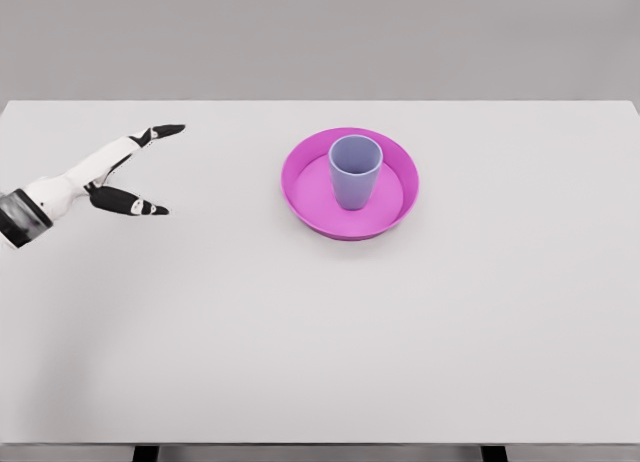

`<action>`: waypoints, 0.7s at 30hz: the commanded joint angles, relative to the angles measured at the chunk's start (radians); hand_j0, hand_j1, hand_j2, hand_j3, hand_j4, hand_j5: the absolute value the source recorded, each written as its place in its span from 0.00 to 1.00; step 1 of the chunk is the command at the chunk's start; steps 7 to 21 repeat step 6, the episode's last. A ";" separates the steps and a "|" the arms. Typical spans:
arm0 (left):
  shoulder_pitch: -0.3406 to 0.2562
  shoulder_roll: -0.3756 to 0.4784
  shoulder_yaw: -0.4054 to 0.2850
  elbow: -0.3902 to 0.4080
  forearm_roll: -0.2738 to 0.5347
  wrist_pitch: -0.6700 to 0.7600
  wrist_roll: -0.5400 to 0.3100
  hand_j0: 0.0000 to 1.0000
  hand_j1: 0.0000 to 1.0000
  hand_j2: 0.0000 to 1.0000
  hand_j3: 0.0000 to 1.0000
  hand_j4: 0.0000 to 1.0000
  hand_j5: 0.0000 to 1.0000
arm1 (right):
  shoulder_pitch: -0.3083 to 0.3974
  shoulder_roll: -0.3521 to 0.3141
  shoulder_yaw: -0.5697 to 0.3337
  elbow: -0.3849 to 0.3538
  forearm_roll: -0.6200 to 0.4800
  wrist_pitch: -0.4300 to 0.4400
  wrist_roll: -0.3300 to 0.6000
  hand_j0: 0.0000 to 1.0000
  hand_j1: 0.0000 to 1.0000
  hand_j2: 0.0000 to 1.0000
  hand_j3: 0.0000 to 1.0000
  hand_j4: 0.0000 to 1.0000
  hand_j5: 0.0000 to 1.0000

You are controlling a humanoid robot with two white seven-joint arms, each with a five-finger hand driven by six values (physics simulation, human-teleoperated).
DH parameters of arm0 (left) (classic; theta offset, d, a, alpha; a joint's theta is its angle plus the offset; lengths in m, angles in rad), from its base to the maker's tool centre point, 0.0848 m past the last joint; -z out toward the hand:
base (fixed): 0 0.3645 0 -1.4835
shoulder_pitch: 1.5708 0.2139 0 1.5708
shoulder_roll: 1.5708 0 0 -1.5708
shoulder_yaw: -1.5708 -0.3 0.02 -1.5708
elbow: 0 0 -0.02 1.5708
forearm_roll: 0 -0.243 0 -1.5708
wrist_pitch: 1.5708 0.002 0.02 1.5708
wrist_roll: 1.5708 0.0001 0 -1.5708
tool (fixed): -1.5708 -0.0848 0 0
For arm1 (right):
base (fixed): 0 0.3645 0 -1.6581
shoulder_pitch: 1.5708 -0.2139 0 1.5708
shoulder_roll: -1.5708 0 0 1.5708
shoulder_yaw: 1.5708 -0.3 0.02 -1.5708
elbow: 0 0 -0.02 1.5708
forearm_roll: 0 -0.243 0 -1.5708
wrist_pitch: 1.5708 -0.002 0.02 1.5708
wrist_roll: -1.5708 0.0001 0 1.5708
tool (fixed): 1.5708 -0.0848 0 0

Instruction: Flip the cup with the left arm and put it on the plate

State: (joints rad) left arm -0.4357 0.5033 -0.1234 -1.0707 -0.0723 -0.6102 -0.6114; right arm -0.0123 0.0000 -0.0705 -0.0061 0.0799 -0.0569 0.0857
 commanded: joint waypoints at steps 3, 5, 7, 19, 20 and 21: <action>0.017 0.100 0.065 0.000 0.058 -0.001 0.001 1.00 1.00 1.00 1.00 1.00 1.00 | 0.000 0.000 0.000 0.000 0.000 0.000 0.000 1.00 1.00 1.00 1.00 1.00 1.00; 0.018 0.100 0.065 0.000 0.058 -0.001 0.001 1.00 1.00 1.00 1.00 1.00 1.00 | 0.000 0.000 0.000 0.000 0.000 0.000 0.000 1.00 1.00 1.00 1.00 1.00 1.00; 0.018 0.100 0.064 0.000 0.058 -0.001 0.001 1.00 1.00 1.00 1.00 1.00 1.00 | 0.000 0.000 0.000 0.000 0.000 0.000 0.000 1.00 1.00 1.00 1.00 1.00 1.00; 0.018 0.100 0.064 0.000 0.058 -0.001 0.001 1.00 1.00 1.00 1.00 1.00 1.00 | 0.000 0.000 0.000 0.000 0.000 0.000 0.000 1.00 1.00 1.00 1.00 1.00 1.00; 0.018 0.100 0.064 0.000 0.058 -0.001 0.001 1.00 1.00 1.00 1.00 1.00 1.00 | 0.000 0.000 0.000 0.000 0.000 0.000 0.000 1.00 1.00 1.00 1.00 1.00 1.00; 0.018 0.100 0.064 0.000 0.058 -0.001 0.001 1.00 1.00 1.00 1.00 1.00 1.00 | 0.000 0.000 0.000 0.000 0.000 0.000 0.000 1.00 1.00 1.00 1.00 1.00 1.00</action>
